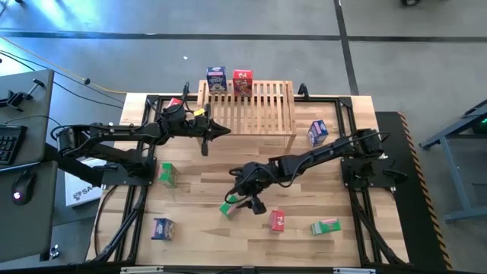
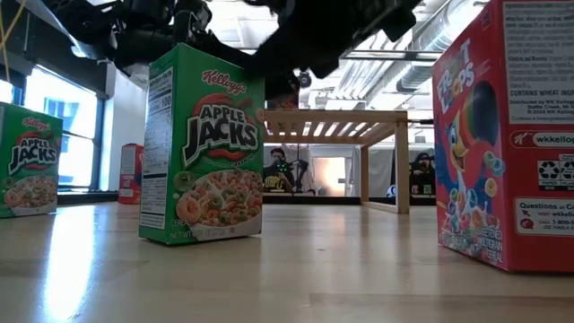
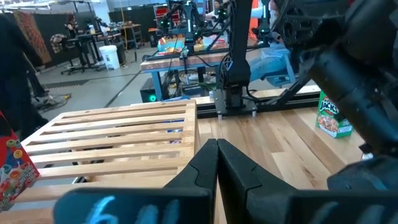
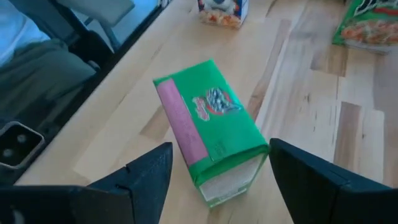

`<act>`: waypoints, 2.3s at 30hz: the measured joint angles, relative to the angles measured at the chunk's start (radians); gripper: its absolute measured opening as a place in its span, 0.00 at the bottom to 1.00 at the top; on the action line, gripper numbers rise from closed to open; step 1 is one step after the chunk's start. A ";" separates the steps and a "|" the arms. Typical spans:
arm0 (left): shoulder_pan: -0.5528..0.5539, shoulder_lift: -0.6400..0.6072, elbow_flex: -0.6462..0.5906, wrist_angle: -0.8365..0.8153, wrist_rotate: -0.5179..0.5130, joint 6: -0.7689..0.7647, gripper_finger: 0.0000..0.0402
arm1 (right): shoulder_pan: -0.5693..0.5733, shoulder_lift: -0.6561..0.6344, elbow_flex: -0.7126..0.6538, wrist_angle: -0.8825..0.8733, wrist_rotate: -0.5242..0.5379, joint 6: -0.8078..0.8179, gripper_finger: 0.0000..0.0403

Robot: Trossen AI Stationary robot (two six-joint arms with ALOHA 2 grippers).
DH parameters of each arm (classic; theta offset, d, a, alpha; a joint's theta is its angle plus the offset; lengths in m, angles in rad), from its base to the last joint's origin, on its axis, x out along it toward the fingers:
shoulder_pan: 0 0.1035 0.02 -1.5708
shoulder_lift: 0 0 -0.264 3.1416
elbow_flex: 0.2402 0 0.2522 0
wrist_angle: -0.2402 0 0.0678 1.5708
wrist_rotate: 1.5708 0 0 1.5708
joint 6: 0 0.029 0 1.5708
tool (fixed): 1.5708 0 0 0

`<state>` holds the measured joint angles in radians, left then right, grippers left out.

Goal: Stack cereal on shelf
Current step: Put the middle green cereal box on the shelf

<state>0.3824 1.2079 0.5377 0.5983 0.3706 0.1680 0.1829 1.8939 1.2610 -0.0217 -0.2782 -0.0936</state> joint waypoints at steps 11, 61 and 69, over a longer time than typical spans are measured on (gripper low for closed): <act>0.000 0.000 0.000 0.000 -0.001 0.000 0.00 | -0.008 0.039 0.000 0.061 -0.035 -0.028 0.60; 0.060 -0.059 0.001 -0.056 -0.058 -0.081 0.00 | -0.840 -0.625 0.000 -0.472 -0.148 -0.214 0.39; 0.029 -0.059 0.001 -0.056 -0.059 -0.079 0.00 | -0.912 -0.566 0.000 -0.492 -0.198 -0.220 0.39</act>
<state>0.4111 1.1488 0.5388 0.5426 0.3113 0.0888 -0.7292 1.3277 1.2613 -0.5132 -0.4759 -0.3133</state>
